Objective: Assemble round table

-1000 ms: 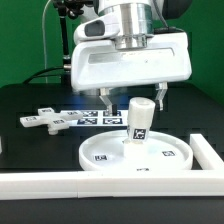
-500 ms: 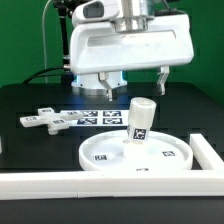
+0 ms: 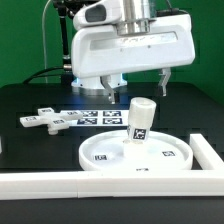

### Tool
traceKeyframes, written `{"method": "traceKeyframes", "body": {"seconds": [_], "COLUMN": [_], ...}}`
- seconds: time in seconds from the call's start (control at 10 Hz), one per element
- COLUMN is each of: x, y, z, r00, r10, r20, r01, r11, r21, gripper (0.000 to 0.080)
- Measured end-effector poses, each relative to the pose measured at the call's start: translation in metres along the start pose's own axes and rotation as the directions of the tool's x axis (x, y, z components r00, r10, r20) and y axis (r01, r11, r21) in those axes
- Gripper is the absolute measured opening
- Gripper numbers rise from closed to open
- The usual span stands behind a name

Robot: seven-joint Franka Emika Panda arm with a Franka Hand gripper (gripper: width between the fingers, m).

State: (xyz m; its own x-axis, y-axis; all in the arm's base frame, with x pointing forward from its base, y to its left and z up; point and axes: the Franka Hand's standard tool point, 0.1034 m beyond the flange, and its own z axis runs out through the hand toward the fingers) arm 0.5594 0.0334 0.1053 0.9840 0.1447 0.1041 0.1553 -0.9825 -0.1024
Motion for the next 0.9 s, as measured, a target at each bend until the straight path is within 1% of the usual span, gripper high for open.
{"method": "traceKeyframes", "body": {"seconds": [0.2,0.3,0.5,0.6,0.7,0.8,0.9], "x": [0.006,0.01,0.01,0.012,0.016,0.017,0.016], "y": [0.0,0.0,0.0,-0.001,-0.001,-0.002,-0.003], "z": [-0.001,0.0,0.001,0.001,0.004,0.006,0.009], "r00": [0.99,0.989,0.99,0.991,0.993,0.992,0.989], "r10": [-0.025,-0.021,-0.021,-0.023,-0.059,-0.1,-0.129], "r20": [0.139,0.145,0.142,0.133,0.102,0.079,0.071], "r01": [0.019,0.013,0.014,0.018,0.058,0.102,0.132], "r11": [0.999,0.999,0.999,0.999,0.998,0.995,0.991], "r21": [0.049,0.053,0.052,0.04,0.005,-0.021,-0.036], "gripper": [0.0649,0.0649,0.0649,0.0649,0.0649,0.0649,0.0649]}}
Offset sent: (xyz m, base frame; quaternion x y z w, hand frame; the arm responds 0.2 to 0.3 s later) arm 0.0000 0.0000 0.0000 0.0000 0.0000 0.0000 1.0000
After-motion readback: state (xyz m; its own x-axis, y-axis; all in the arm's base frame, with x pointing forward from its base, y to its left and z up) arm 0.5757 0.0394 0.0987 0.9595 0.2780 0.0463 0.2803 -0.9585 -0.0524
